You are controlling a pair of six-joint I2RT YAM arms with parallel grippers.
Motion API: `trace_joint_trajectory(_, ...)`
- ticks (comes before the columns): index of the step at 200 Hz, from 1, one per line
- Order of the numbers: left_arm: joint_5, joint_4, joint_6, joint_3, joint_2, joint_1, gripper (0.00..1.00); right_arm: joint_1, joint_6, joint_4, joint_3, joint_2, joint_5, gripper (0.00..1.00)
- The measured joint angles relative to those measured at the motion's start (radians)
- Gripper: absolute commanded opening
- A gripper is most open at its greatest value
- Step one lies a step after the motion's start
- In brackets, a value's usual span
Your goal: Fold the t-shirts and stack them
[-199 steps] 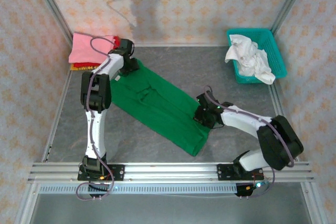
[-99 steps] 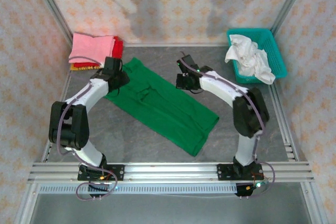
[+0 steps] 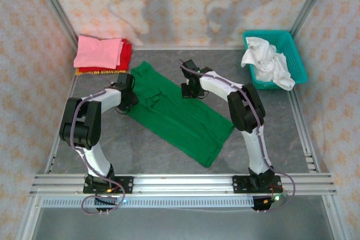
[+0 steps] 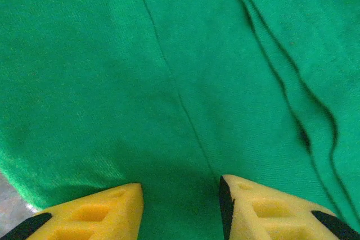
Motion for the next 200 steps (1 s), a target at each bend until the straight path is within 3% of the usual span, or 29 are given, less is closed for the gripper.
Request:
trace_joint_trajectory(56, -0.013, -0.002, 0.018, 0.174, 0.145, -0.001, 0.40, -0.070, 0.127, 0.153, -0.143, -0.045, -0.023, 0.01)
trace_joint_trajectory(117, 0.092, -0.154, 0.154, 0.724, 0.492, -0.036, 0.40, -0.175, 0.315, 0.371, -0.452, -0.214, -0.021, 0.01)
trace_joint_trajectory(137, 0.150, -0.227, 0.197, 0.982, 0.642, -0.059, 0.40, -0.177, 0.388, 0.453, -0.555, -0.269, -0.030, 0.08)
trace_joint_trajectory(159, 0.189, -0.286, 0.241, 1.188, 0.757, -0.083, 0.42, -0.166, 0.454, 0.519, -0.636, -0.317, -0.058, 0.09)
trace_joint_trajectory(180, 0.214, -0.318, 0.272, 1.241, 0.782, -0.100, 0.46, -0.130, 0.490, 0.513, -0.644, -0.329, -0.072, 0.13)
trace_joint_trajectory(200, 0.220, -0.330, 0.290, 1.234, 0.776, -0.110, 0.48, -0.106, 0.499, 0.472, -0.645, -0.351, -0.067, 0.23)
